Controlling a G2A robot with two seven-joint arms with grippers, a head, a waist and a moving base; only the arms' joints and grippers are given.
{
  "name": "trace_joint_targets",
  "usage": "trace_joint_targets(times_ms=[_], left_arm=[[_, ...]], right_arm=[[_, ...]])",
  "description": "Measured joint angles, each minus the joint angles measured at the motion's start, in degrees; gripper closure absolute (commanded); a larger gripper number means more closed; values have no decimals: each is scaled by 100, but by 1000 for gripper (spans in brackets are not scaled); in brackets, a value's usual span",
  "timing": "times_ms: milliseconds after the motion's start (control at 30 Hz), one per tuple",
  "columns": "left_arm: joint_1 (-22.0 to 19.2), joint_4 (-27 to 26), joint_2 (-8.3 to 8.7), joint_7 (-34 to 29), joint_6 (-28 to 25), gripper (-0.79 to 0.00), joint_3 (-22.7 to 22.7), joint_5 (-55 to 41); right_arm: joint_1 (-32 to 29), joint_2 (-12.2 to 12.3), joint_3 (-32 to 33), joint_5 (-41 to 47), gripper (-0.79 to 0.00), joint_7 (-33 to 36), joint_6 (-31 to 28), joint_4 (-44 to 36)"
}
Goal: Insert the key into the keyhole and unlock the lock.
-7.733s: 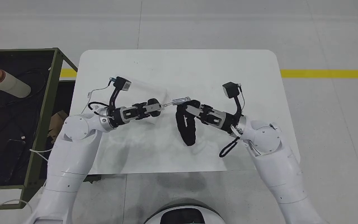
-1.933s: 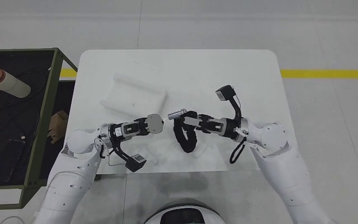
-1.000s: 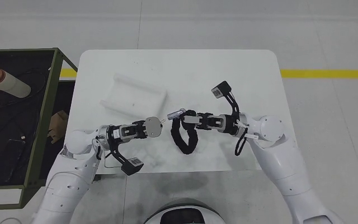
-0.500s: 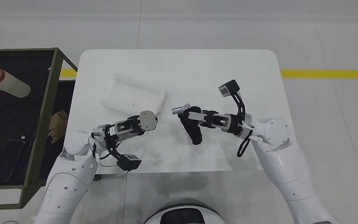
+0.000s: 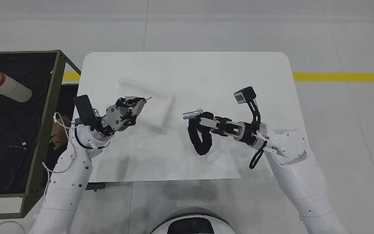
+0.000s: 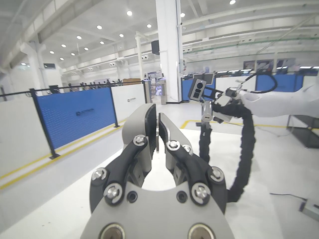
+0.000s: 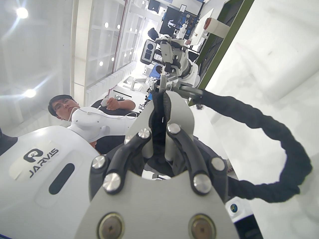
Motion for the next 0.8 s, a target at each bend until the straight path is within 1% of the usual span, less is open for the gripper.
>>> trace_joint_targets(times_ms=[133, 200, 233, 333, 367, 433, 467, 533, 567, 633, 667, 733, 767, 800], left_arm=[[3, -5, 0, 50, 78, 0, -3, 164], [34, -4, -1, 13, 67, 0, 13, 125], [95, -4, -8, -95, 22, 0, 41, 20], [209, 97, -7, -1024, -272, 0, 401, -1097], [175, 103, 35, -1628, -287, 0, 637, -1877], [56, 77, 143, -2788, -279, 0, 921, -3339], [-16, 69, 229, -3658, -258, 0, 1054, -4417], [-129, -18, 359, -4983, -12, 0, 1180, -6045], [-200, -130, 442, -5857, 371, 0, 1188, -7125], [-271, -271, 551, -7127, 1113, 0, 1078, -8697], [-289, -307, 606, -7894, 1604, 0, 960, -9662], [-297, -310, 646, -8836, 2173, 0, 825, -10868], [-296, -306, 648, -9257, 2348, 0, 811, -11449], [-296, -304, 646, -9446, 2354, 0, 813, -11757]], right_arm=[[-4, 0, 0, -4, 0, -4, -2, -5], [-129, 9, 41, -206, 0, -175, -67, -153], [-190, 13, 66, -347, 0, -289, -116, -234], [-277, 16, 114, -541, 0, -551, -291, -399], [-279, 20, 133, -619, 0, -601, -330, -421], [-284, 25, 132, -765, 0, -649, -321, -473], [-287, 25, 112, -813, 0, -673, -297, -512], [-286, 22, 80, -825, 0, -705, -261, -545], [-279, 20, 56, -830, 0, -718, -240, -558], [-269, 18, 31, -839, 0, -716, -234, -576], [-267, 17, 28, -840, 0, -712, -235, -578], [-267, 18, 29, -841, 0, -711, -237, -578], [-267, 18, 30, -841, 0, -711, -238, -578], [-268, 18, 30, -841, 0, -711, -238, -577]])
